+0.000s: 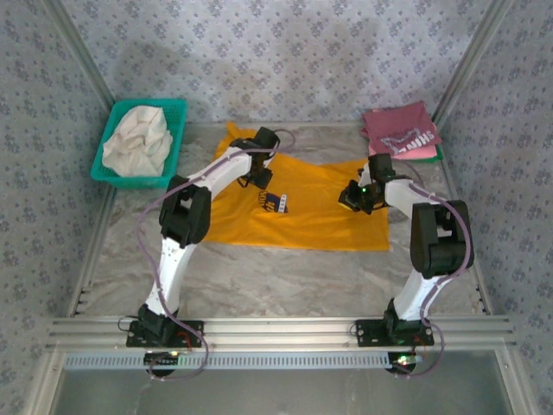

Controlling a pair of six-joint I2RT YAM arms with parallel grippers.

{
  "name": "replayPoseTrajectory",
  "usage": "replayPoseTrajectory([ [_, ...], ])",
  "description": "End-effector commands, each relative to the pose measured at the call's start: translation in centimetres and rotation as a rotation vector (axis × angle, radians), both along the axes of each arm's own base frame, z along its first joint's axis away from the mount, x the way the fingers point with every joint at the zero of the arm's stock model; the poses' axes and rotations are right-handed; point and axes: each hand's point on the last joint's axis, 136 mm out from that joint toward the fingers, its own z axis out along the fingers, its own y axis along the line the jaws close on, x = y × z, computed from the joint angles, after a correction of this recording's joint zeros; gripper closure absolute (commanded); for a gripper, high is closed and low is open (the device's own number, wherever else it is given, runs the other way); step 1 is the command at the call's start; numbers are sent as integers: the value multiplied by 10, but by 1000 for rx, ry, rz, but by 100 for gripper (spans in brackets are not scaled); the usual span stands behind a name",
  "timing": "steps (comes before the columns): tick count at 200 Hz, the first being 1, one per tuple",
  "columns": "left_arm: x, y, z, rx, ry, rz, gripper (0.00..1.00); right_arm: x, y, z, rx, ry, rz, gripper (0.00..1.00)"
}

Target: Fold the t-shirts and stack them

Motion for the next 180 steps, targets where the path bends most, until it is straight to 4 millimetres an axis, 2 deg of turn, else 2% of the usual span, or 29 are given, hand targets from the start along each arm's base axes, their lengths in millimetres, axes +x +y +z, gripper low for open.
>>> replayPoseTrajectory([
  [1,-7,25,49,8,-93,54,45,-2,2,-4,21,24,2,88],
  [17,-19,44,74,-80,-140,108,34,-3,-2,-3,5,16,1,88],
  [35,-36,73,92,-241,-147,188,32,-4,-12,0,-7,-3,-24,88],
  [44,-46,95,89,-296,-128,248,26,-4,-17,2,-7,-14,-42,88],
  [61,-63,132,73,-378,-64,355,26,-6,-30,5,-19,-37,-76,87],
  [74,-80,148,58,-401,-9,398,26,-10,-39,6,-38,-43,-98,86],
  [88,-98,157,44,-388,38,419,26,-18,-51,5,-70,-29,-135,82],
  [107,-122,160,35,-381,89,441,29,-34,-69,-1,-98,23,-190,82],
  [130,-148,165,27,-377,134,471,32,-54,-81,-6,-110,89,-225,81],
  [141,-162,170,18,-364,175,501,32,-62,-81,-11,-104,112,-229,81],
  [150,-170,174,11,-361,203,535,32,-69,-79,-16,-96,135,-228,85],
  [162,-175,178,3,-361,226,577,33,-76,-74,-24,-82,161,-230,89],
  [180,-180,187,-9,-356,247,651,35,-81,-72,-33,-73,181,-238,90],
])
